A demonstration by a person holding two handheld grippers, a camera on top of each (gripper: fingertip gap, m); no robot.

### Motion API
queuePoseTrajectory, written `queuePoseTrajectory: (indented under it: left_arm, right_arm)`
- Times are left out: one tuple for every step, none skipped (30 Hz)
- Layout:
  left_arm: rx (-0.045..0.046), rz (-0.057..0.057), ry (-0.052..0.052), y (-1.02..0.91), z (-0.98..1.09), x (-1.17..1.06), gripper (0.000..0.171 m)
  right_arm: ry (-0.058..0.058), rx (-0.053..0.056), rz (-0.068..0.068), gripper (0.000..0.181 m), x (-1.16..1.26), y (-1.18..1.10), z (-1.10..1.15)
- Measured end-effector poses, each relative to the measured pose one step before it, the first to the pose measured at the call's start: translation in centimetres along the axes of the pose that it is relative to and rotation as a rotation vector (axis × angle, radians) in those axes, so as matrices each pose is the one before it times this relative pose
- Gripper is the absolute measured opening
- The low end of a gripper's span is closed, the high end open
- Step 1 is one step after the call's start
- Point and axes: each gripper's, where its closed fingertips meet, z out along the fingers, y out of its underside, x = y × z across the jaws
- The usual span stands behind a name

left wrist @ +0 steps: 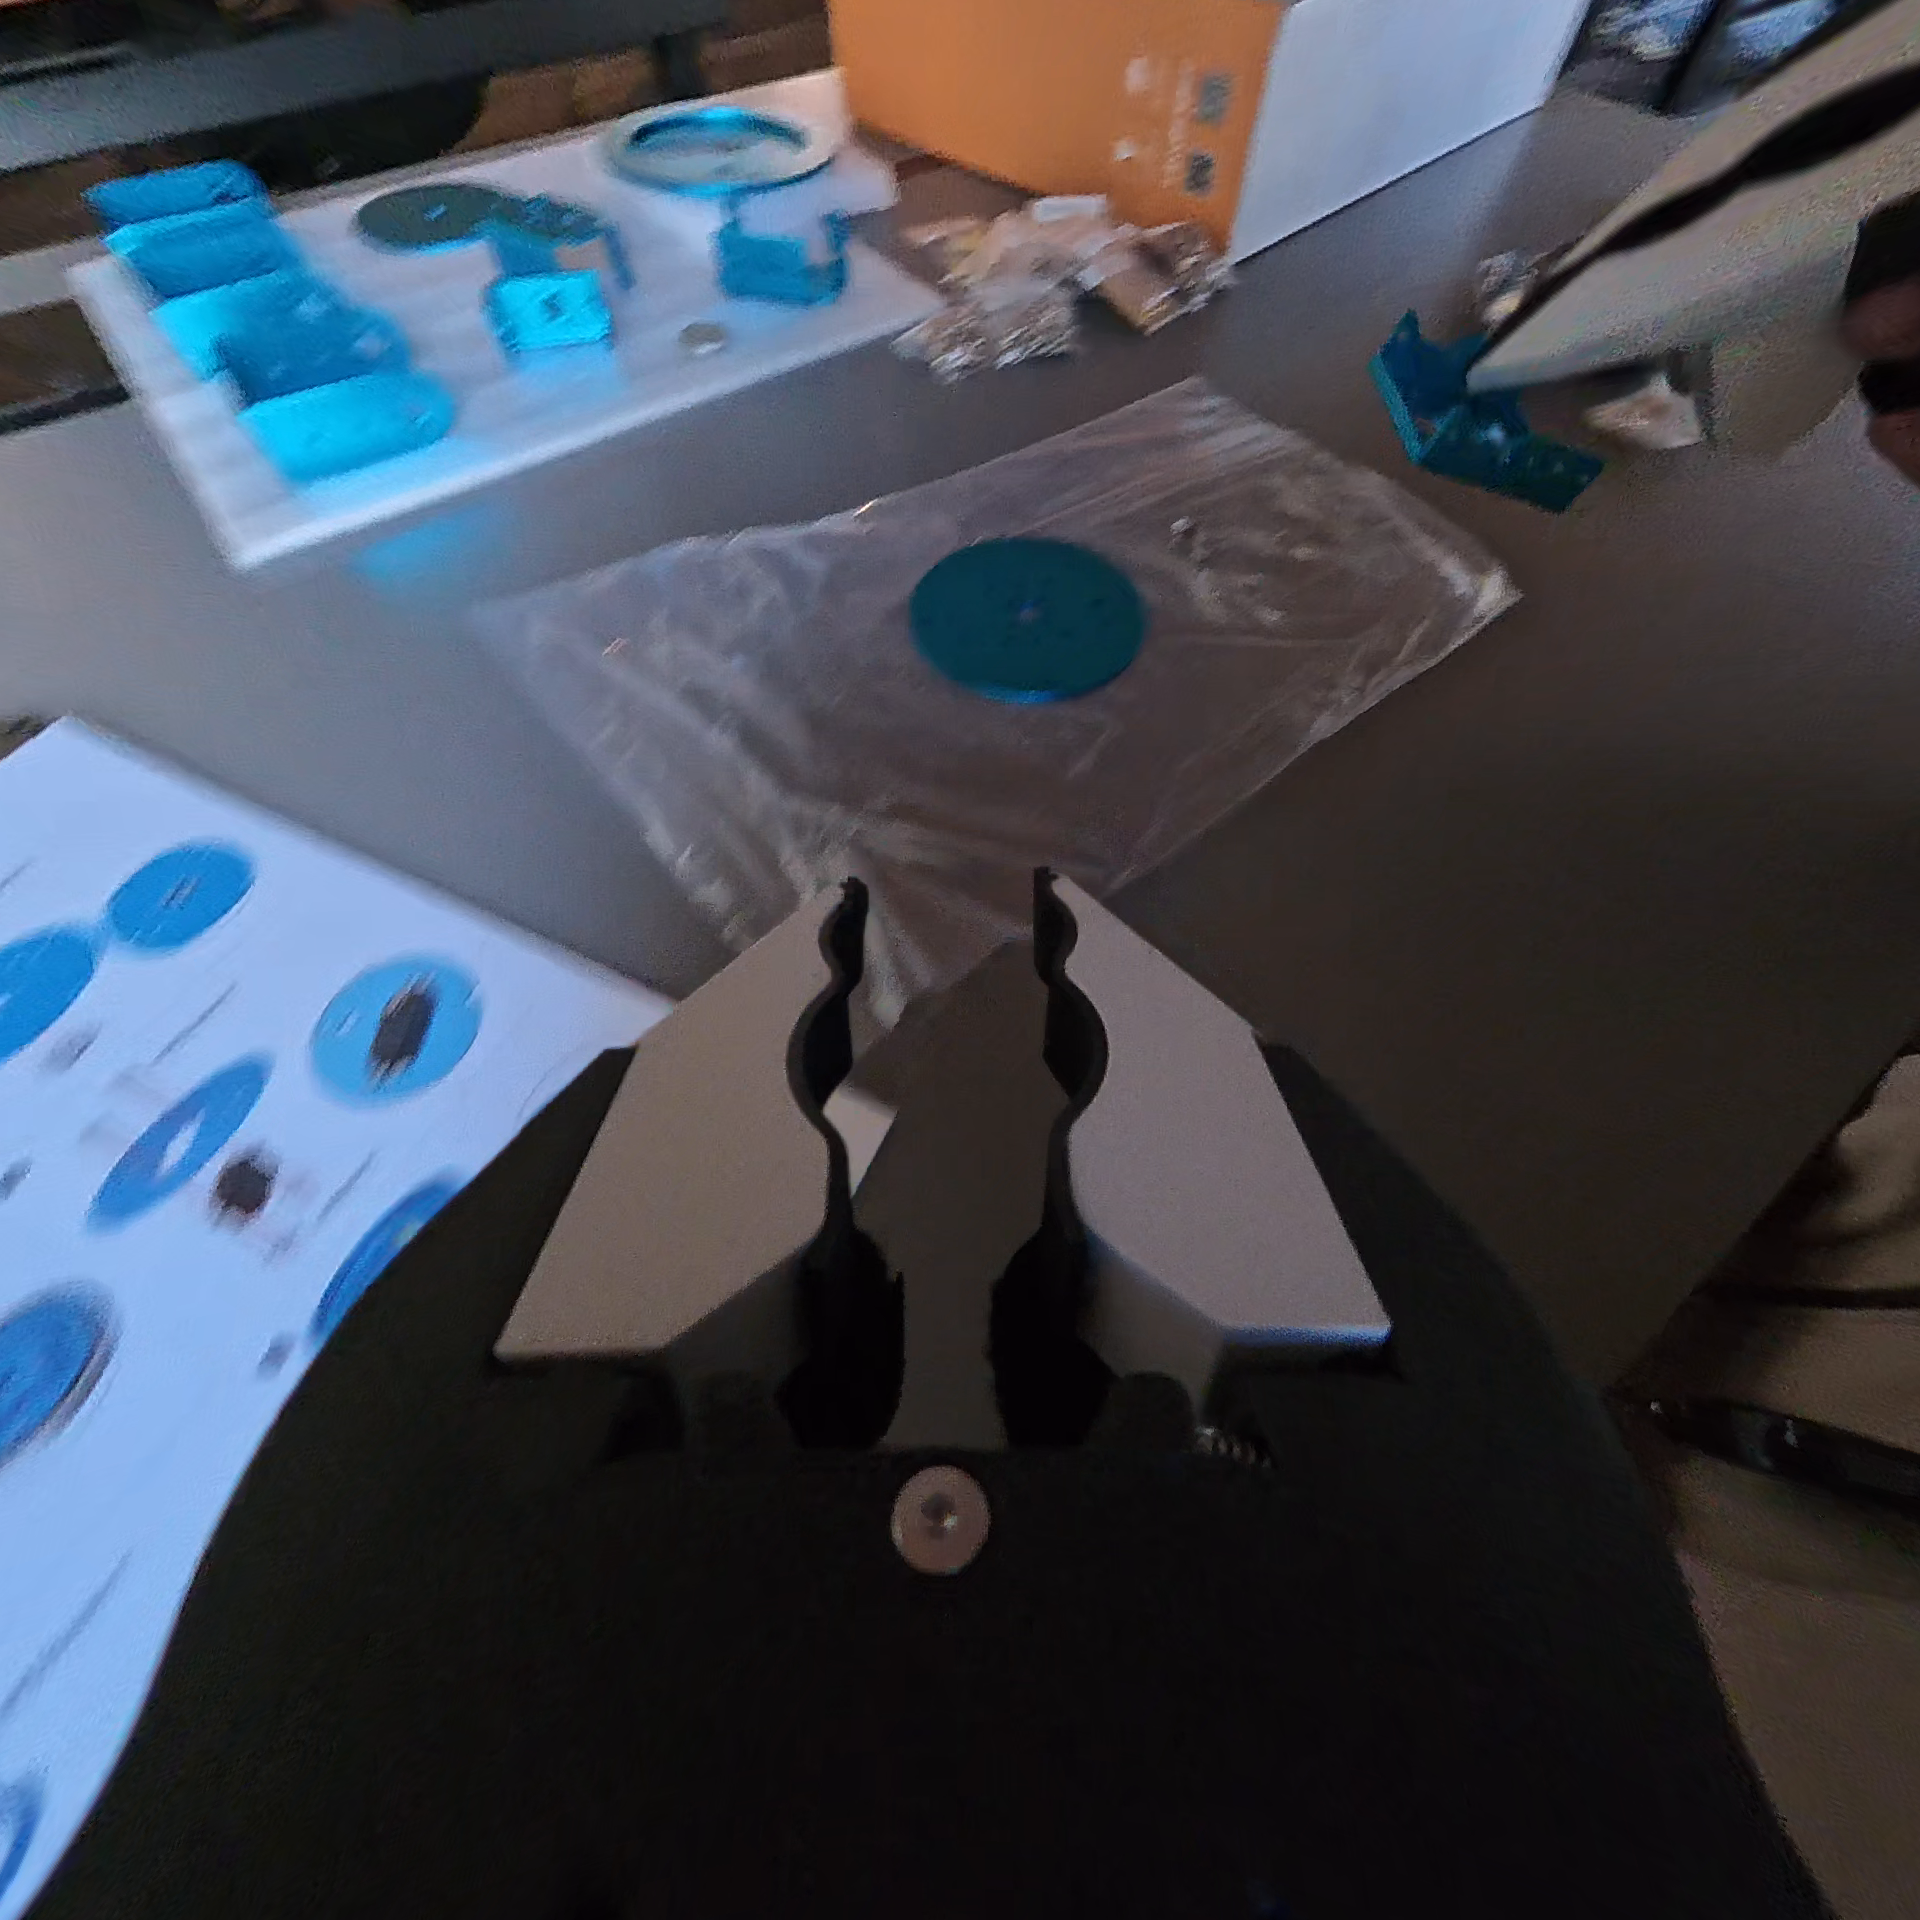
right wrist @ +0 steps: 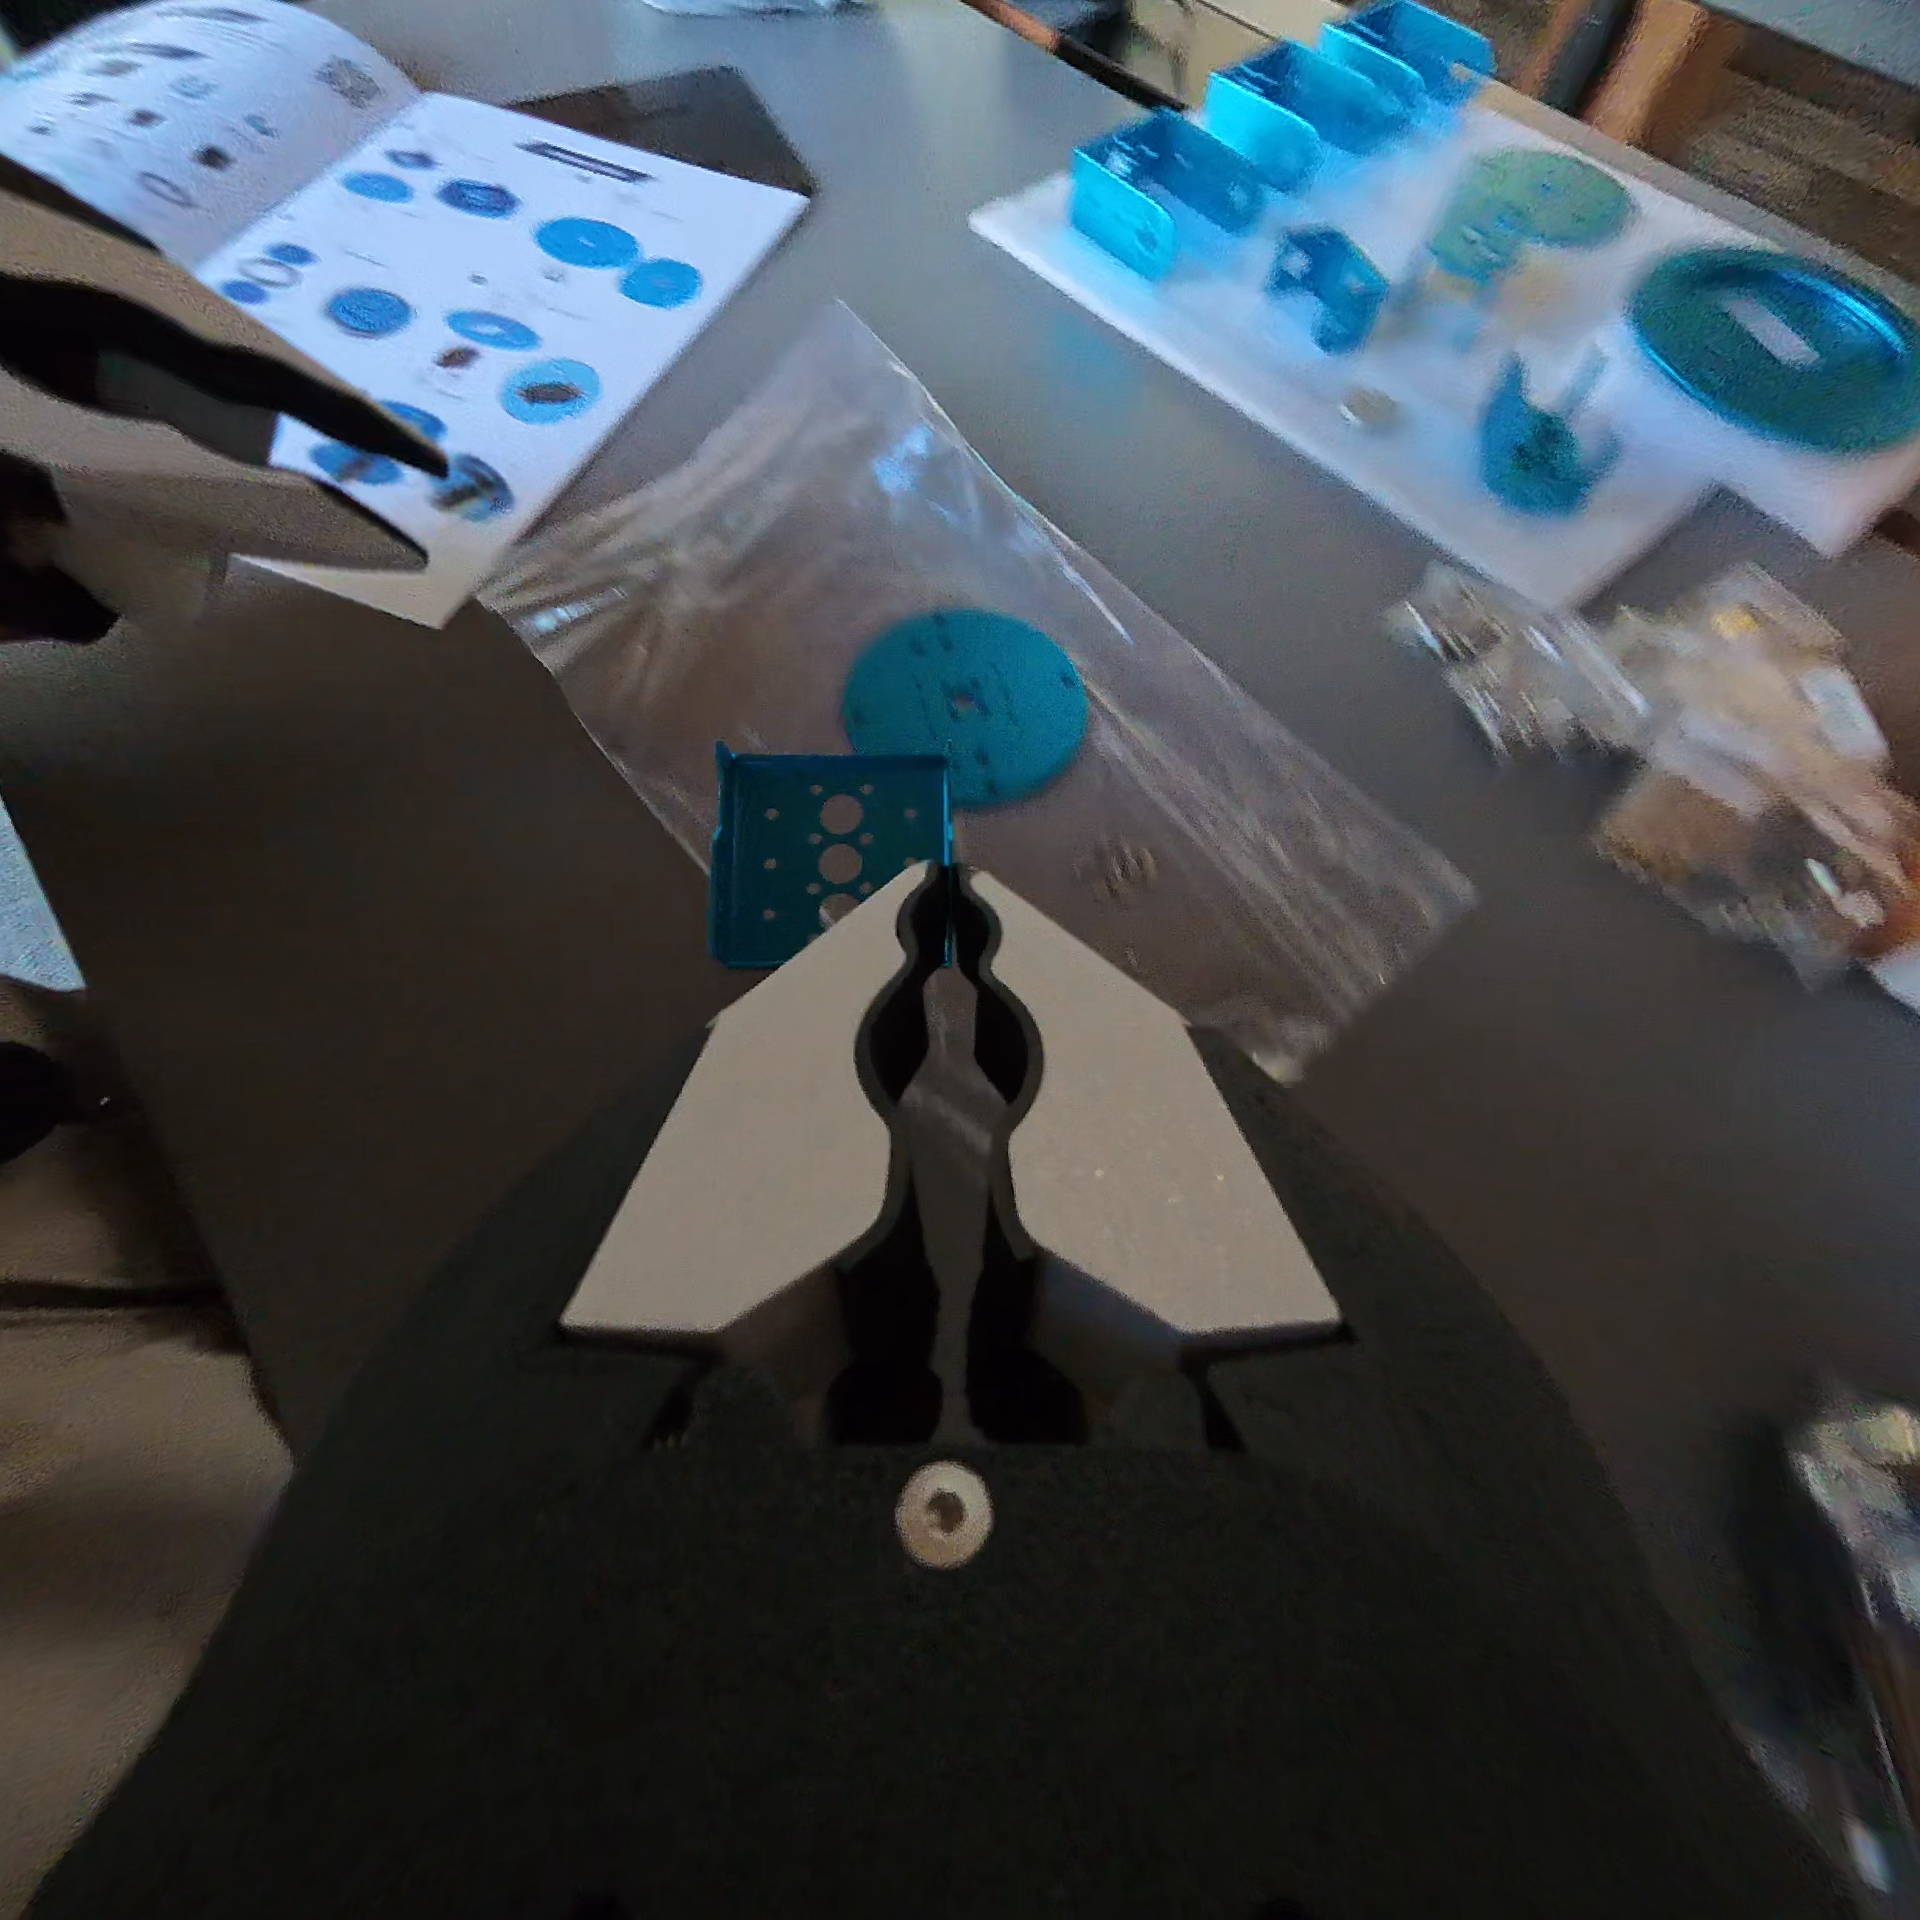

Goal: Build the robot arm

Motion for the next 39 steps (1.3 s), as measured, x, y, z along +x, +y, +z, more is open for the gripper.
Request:
queuePoseTrajectory:
  left_arm:
    - [-0.01222,-0.0229,-0.0452,0.833,-1.114,-0.95,0.031]
    - [-0.00658,-0.0275,-0.0486,0.748,-1.135,-1.184,0.031]
    - [0.00071,-0.0355,-0.047,0.599,-1.129,-1.344,0.031]
    - [0.00731,-0.0437,-0.0409,0.407,-1.07,-1.439,0.031]
    - [0.00955,-0.0491,-0.0368,0.26,-0.98,-1.554,0.032]
    - [0.00582,-0.0475,-0.0383,0.17,-0.868,-1.708,0.031]
    - [0.0033,-0.0382,-0.0378,0.077,-0.721,-1.755,0.031]
    - [0.00475,-0.027,-0.0363,-0.037,-0.567,-1.726,0.033]
    - [0.0031,-0.018,-0.0401,-0.083,-0.379,-1.717,0.034]
    - [-0.00243,-0.0112,-0.0445,-0.092,-0.218,-1.684,0.035]
    - [-0.00592,-0.0068,-0.0403,-0.11,-0.062,-1.514,0.037]
    - [-0.00578,-0.0067,-0.0316,-0.162,0.062,-1.266,0.039]
    - [-0.003,-0.0104,-0.0253,-0.25,0.134,-1.085,0.04]
    - [0.00092,-0.0126,-0.0183,-0.319,0.182,-0.891,0.04]
    - [0.00142,-0.0082,-0.0084,-0.303,0.244,-0.63,0.041]
    - [-0.00199,-0.0033,-0.0029,-0.211,0.263,-0.443,0.042]
    - [-0.00648,-0.0003,0.0011,-0.097,0.276,-0.291,0.043]
    - [-0.00852,0.0037,0.0078,-0.01,0.275,-0.102,0.043]
    - [-0.00655,0.0059,0.0127,0.016,0.25,0.066,0.043]
    - [-0.00311,0.0066,0.0159,0.001,0.214,0.228,0.043]
    - [-0.00157,0.0094,0.0245,-0.005,0.185,0.495,0.043]
    - [-0.00233,0.0134,0.0379,0.028,0.197,0.869,0.043]
    - [0.00154,0.0151,0.0516,-0.011,0.173,1.217,0.042]
    - [0.01187,0.0185,0.0671,-0.143,0.168,1.57,0.042]
    - [0.02039,0.021,0.0843,-0.265,0.164,1.863,0.042]
    - [0.02316,0.0138,0.1013,-0.367,0.193,2.025,0.042]
    - [0.01675,-0.0036,0.1051,-0.404,0.284,1.865,0.042]
    - [-0.00096,-0.0206,0.0968,-0.303,0.407,1.524,0.042]
    - [-0.01616,-0.0295,0.0818,-0.224,0.51,1.141,0.042]
    - [-0.02497,-0.0307,0.0641,-0.143,0.578,0.817,0.042]
    - [-0.03217,-0.0277,0.057,-0.052,0.635,0.696,0.042]
    - [-0.0358,-0.0214,0.0651,0.0,0.673,0.837,0.043]
    - [-0.03681,-0.0114,0.0627,0.033,0.662,0.857,0.041]
    - [-0.03407,0.0035,0.0393,0.047,0.626,0.565,0.04]
    - [-0.0321,0.0295,0.0247,0.09,0.569,0.481,0.037]
    - [-0.03602,0.0533,0.0206,0.242,0.495,0.569,0.034]
    - [-0.03565,0.0608,0.0125,0.274,0.405,0.559,0.033]
    - [-0.02573,0.0592,0.0007,0.17,0.297,0.443,0.031]
    - [-0.00627,0.0513,-0.0119,-0.079,0.169,0.257,0.031]
  right_arm:
    - [-0.041,0.0037,-0.022,0.0,-0.425,-1.039,1.347]
    - [-0.0392,0.004,-0.0199,0.0,-0.397,-1.031,1.304]
    - [-0.0336,0.0113,-0.0195,0.0,-0.34,-1.065,1.223]
    - [-0.0317,0.0075,-0.0157,0.0,-0.289,-0.889,1.202]
    - [-0.0304,-0.009,-0.0118,0.0,-0.204,-0.547,1.171]
    - [-0.0219,-0.0099,-0.0127,0.0,-0.086,-0.405,1.07]
    - [-0.01,-0.0036,-0.0107,0.0,0.064,-0.367,0.937]
    - [-0.0071,-0.0035,-0.0104,0.0,0.1,-0.272,0.823]
    - [-0.0053,-0.0046,-0.0105,0.0,0.119,-0.152,0.742]
    - [0.0058,-0.0024,-0.0024,0.0,0.275,-0.114,0.618]
    - [0.005,0.0045,0.0039,0.0,0.258,-0.14,0.472]
    - [-0.0071,0.0083,0.0051,0.0,0.061,-0.134,0.377]
    - [-0.0118,0.0098,0.0063,0.0,-0.015,-0.097,0.262]
    - [-0.0096,0.012,0.0055,0.0,-0.027,-0.077,0.178]
    - [-0.0084,0.0103,-0.0001,0.0,-0.046,-0.032,0.117]
    - [0.0062,-0.0001,0.0036,0.0,0.165,0.119,0.092]
    - [0.0129,-0.0054,0.0071,0.0,0.282,0.131,0.096]
    - [0.0061,-0.0005,0.0106,0.0,0.152,0.046,0.1]
    - [-0.0035,0.0036,0.0141,0.0,-0.005,-0.063,0.132]
    - [-0.0095,0.0066,0.0133,0.0,-0.126,-0.157,0.141]
    - [-0.0101,0.008,0.011,0.0,-0.176,-0.218,0.145]
    - [-0.0123,0.0087,0.0069,0.0,-0.271,-0.27,0.156]
    - [-0.0177,0.0114,0.0013,0.0,-0.445,-0.356,0.182]
    - [-0.0255,0.0102,-0.0067,0.0,-0.615,-0.368,0.213]
    - [-0.0388,0.0042,-0.0225,0.0,-0.873,-0.342,0.265]
    - [-0.0543,0.0011,-0.0428,0.0,-1.169,-0.377,0.293]
    - [-0.064,-0.0042,-0.0596,0.0,-1.407,-0.435,0.323]
    - [-0.0605,-0.0121,-0.0754,0.0,-1.471,-0.469,0.334]
    - [-0.048,-0.0186,-0.0927,0.0,-1.341,-0.449,0.391]
    - [-0.037,-0.0235,-0.1011,0.0,-1.156,-0.403,0.43]
    - [-0.0369,-0.0227,-0.0949,0.0,-1.068,-0.36,0.454]
    - [-0.0317,-0.0125,-0.0753,0.0,-0.866,-0.409,0.486]
    - [-0.0222,-0.0037,-0.0508,0.0,-0.551,-0.357,0.499]
    - [-0.0248,-0.0067,-0.0324,0.0,-0.46,-0.144,0.462]
    - [-0.0156,-0.0081,-0.0161,0.0,-0.239,0.004,0.362]
    - [-0.0044,0.0035,-0.0009,0.0,-0.012,-0.034,0.245]
    - [-0.0086,0.015,0.0096,0.0,-0.064,-0.103,0.15]
    - [-0.0157,0.0185,0.0169,0.0,-0.181,-0.102,0.057]
    - [-0.0103,0.0168,0.0173,0.0,-0.169,-0.065,-0.004]
